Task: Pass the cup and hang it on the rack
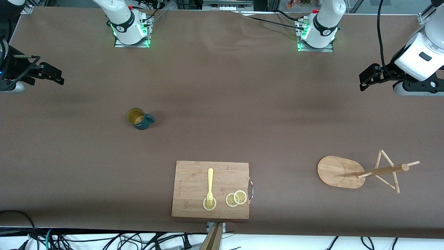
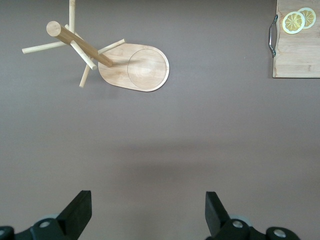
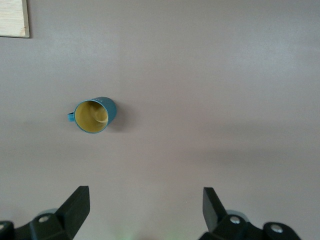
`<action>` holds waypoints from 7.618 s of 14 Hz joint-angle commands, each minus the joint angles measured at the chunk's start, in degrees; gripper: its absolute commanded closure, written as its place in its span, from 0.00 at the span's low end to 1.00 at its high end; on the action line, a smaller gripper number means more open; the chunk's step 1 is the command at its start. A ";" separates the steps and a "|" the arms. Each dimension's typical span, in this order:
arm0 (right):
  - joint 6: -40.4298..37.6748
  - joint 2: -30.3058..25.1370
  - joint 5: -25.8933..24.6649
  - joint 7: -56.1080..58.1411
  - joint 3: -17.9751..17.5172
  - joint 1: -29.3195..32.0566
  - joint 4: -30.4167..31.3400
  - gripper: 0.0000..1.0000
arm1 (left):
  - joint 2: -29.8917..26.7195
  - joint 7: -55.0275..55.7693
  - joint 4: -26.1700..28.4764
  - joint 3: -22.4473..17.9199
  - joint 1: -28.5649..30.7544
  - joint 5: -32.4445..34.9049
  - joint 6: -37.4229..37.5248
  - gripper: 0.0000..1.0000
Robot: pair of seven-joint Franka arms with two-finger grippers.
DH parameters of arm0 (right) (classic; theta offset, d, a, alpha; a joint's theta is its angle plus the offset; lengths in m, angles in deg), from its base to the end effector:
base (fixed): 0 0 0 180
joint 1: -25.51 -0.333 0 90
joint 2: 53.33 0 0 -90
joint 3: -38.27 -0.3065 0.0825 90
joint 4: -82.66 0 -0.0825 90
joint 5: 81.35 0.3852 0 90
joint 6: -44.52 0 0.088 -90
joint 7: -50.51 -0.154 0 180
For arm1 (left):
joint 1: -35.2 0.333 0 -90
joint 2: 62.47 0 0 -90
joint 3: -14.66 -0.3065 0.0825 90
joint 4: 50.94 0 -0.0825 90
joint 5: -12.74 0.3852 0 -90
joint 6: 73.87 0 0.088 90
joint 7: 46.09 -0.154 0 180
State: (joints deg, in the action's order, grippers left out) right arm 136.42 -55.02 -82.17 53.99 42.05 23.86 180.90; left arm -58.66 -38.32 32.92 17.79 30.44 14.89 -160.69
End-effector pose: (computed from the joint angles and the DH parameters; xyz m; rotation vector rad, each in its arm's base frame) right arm 0.5403 -0.0226 0.5192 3.1304 0.0387 -0.1280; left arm 0.5654 -0.0714 0.5763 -3.1060 0.0003 0.0155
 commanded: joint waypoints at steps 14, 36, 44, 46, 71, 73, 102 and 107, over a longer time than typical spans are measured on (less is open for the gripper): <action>-0.51 5.83 1.00 -0.06 0.18 -9.34 4.31 0.00 | 0.84 -1.18 -1.94 -0.05 0.02 -0.31 0.69 0.00; 54.01 17.52 0.65 -8.76 -0.09 -11.54 30.78 1.00 | 0.76 -1.27 -1.86 -0.05 0.19 -0.31 0.69 0.00; 38.40 17.24 0.91 -17.51 -6.30 -11.89 18.08 1.00 | 0.84 -1.27 -1.86 -0.05 0.19 -0.31 0.69 0.00; 30.05 20.39 0.91 -26.81 -8.52 -15.21 8.51 1.00 | 0.84 -1.27 -1.86 -0.05 0.19 -0.31 0.69 0.00; 5.96 30.28 0.21 -43.77 -6.16 -29.92 -24.24 0.00 | 0.84 -1.18 -1.94 0.04 -0.16 -0.04 0.43 0.00; -1.59 27.37 0.65 -36.21 -1.00 -28.33 -24.24 0.00 | 0.84 -1.10 -1.94 0.04 -0.16 -0.22 0.51 0.00; 4.53 1.52 2.41 -4.45 -3.60 5.61 -1.30 0.00 | 6.19 -32.32 37.69 7.32 1.07 -22.15 -49.83 0.00; 1.27 1.52 1.79 -4.45 -3.86 4.90 -1.56 0.00 | 14.63 -61.32 37.08 14.53 5.99 -41.85 -50.55 0.00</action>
State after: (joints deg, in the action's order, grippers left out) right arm 138.96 -52.93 -80.83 49.85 38.05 29.23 179.64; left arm -47.02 -88.02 71.01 29.65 33.53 -21.74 -210.90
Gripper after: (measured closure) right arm 0.000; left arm 0.000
